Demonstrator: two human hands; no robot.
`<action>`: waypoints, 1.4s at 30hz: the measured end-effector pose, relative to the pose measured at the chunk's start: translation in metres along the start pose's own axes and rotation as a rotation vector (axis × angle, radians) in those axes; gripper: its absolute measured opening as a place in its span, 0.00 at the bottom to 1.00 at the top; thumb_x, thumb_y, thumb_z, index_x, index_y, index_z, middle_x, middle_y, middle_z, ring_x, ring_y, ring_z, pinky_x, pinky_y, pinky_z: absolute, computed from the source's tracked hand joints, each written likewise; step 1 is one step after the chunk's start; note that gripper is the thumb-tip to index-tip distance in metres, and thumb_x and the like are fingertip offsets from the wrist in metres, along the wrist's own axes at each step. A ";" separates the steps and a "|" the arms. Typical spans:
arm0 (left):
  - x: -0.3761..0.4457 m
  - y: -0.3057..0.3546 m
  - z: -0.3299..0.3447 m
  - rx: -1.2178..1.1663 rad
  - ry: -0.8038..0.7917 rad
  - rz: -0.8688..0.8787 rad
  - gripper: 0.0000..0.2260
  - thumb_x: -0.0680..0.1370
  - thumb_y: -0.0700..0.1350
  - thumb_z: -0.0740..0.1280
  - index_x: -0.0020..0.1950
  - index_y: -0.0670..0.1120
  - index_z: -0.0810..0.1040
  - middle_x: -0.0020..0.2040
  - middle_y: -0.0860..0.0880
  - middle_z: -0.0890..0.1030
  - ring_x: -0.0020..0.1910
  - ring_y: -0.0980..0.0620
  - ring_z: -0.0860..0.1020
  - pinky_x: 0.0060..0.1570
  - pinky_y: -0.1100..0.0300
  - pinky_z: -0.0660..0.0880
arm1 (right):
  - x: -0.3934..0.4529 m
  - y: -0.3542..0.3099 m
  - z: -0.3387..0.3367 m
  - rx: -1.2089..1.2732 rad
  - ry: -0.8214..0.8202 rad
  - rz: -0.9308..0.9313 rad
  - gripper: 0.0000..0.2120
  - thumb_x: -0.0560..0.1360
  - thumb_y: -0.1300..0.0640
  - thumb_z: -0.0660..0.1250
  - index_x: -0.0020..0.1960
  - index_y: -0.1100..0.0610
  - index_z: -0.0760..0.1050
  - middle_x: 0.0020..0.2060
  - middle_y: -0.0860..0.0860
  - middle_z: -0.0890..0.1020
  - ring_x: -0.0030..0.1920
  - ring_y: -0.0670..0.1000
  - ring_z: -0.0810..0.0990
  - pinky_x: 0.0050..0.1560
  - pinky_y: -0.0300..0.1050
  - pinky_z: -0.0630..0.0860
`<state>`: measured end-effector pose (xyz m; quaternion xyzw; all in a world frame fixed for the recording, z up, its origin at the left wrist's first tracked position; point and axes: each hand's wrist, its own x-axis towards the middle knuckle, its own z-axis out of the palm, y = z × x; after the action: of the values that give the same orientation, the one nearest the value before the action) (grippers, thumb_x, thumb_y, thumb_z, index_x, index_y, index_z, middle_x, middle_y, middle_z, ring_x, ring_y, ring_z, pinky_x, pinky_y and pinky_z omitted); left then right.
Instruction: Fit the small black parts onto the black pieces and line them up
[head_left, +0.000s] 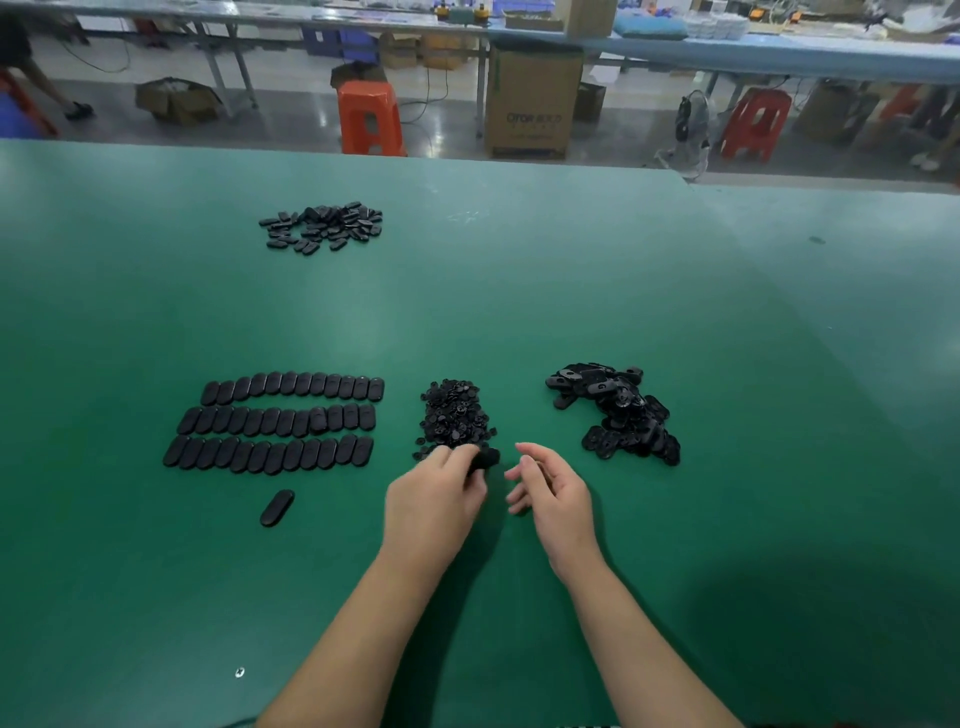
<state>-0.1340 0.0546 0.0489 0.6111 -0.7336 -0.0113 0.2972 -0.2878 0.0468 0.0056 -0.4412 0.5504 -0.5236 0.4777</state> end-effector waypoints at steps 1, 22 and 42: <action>-0.005 -0.010 -0.006 0.002 0.023 -0.048 0.09 0.70 0.44 0.77 0.49 0.49 0.84 0.37 0.53 0.79 0.28 0.50 0.76 0.23 0.63 0.68 | 0.000 0.000 0.000 -0.007 0.006 0.001 0.09 0.83 0.58 0.64 0.56 0.49 0.81 0.40 0.51 0.85 0.35 0.49 0.80 0.38 0.48 0.80; -0.087 -0.151 -0.059 0.374 -0.002 -0.449 0.15 0.74 0.47 0.75 0.60 0.48 0.84 0.60 0.47 0.82 0.60 0.41 0.73 0.55 0.43 0.68 | -0.009 -0.009 0.002 -0.163 0.002 -0.008 0.09 0.83 0.59 0.63 0.49 0.52 0.81 0.35 0.48 0.83 0.33 0.46 0.78 0.35 0.40 0.78; -0.012 -0.073 0.002 -0.147 -0.083 -0.417 0.11 0.83 0.43 0.63 0.61 0.44 0.82 0.51 0.51 0.79 0.48 0.52 0.77 0.48 0.58 0.75 | -0.008 -0.008 0.004 -0.251 0.004 -0.016 0.10 0.83 0.59 0.63 0.48 0.51 0.81 0.36 0.45 0.83 0.33 0.44 0.79 0.35 0.40 0.78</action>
<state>-0.0696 0.0461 0.0144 0.7253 -0.6002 -0.1511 0.3014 -0.2831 0.0540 0.0140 -0.5009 0.6092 -0.4550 0.4136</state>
